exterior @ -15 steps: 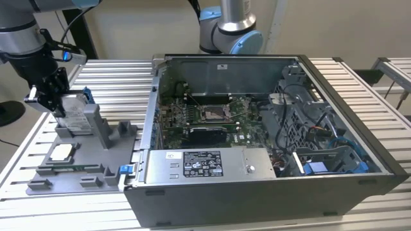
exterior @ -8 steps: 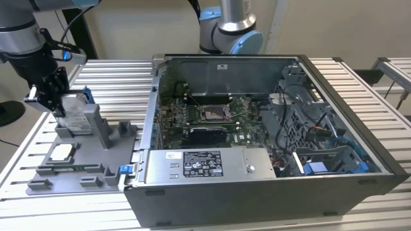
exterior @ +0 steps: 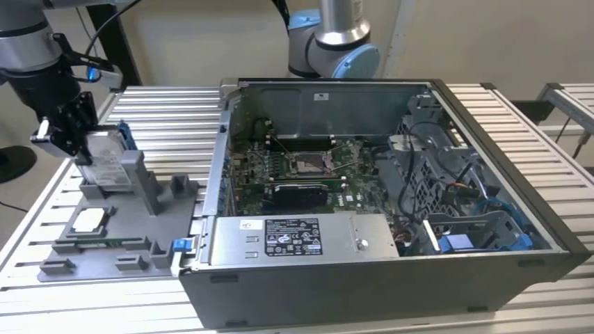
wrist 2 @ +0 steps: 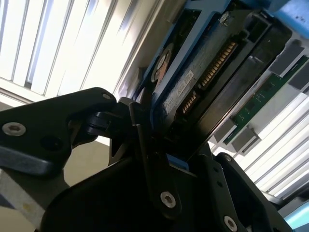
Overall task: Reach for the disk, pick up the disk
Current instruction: 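Pick up the disk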
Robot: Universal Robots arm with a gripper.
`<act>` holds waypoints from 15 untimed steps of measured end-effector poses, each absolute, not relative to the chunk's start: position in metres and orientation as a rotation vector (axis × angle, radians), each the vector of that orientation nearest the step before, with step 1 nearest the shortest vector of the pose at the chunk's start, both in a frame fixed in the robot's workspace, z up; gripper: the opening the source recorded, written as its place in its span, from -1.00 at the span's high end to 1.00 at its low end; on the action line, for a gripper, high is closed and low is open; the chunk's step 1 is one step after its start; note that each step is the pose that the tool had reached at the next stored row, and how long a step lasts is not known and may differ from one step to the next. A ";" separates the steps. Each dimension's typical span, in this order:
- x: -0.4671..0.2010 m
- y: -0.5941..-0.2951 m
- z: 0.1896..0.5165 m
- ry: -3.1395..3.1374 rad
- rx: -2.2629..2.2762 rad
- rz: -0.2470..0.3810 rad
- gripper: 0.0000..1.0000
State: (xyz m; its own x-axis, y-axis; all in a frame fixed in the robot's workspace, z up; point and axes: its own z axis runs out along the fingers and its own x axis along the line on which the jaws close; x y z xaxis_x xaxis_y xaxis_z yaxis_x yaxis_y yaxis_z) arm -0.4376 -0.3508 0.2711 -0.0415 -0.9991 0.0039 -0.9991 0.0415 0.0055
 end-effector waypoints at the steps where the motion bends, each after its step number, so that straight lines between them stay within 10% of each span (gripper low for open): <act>1: -0.438 -0.351 0.273 -2.262 2.170 -0.002 1.00; 15: -0.438 -0.351 0.297 -2.262 2.170 -0.002 1.00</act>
